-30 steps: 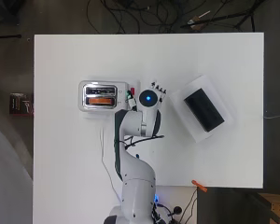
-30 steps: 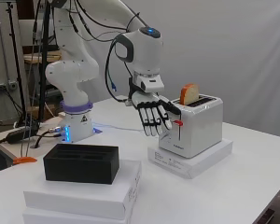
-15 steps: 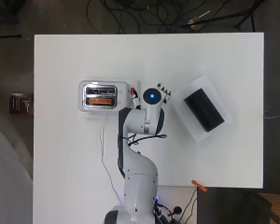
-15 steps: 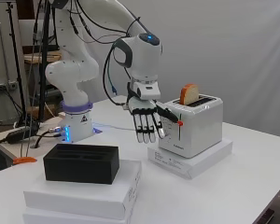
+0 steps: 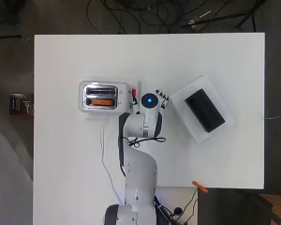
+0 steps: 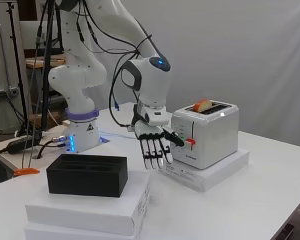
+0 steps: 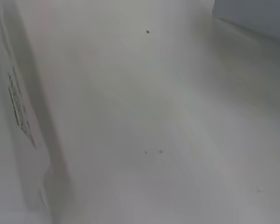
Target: Teleoperate dual arm-hand system to toast a bread
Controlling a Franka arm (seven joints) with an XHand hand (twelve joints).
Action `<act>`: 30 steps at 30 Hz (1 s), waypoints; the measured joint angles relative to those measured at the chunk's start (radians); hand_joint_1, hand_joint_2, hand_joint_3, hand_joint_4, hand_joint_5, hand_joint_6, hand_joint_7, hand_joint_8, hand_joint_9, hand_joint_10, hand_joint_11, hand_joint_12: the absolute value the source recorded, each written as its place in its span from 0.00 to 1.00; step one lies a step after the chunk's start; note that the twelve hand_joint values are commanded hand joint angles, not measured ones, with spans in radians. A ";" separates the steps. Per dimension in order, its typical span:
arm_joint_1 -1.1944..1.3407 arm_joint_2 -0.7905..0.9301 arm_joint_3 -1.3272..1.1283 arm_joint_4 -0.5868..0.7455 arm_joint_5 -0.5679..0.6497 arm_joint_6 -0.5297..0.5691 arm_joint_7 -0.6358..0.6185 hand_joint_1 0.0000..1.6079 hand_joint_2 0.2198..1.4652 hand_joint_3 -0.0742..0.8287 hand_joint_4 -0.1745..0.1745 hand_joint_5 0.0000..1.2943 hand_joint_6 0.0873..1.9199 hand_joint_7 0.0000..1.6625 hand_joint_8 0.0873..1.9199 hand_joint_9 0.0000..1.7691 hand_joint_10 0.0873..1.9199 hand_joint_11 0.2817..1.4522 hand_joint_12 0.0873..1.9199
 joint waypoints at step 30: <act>0.012 -0.020 -0.008 0.228 0.084 -0.175 -0.010 0.00 0.47 0.07 0.26 0.08 0.00 0.25 0.00 0.29 0.00 0.17 0.00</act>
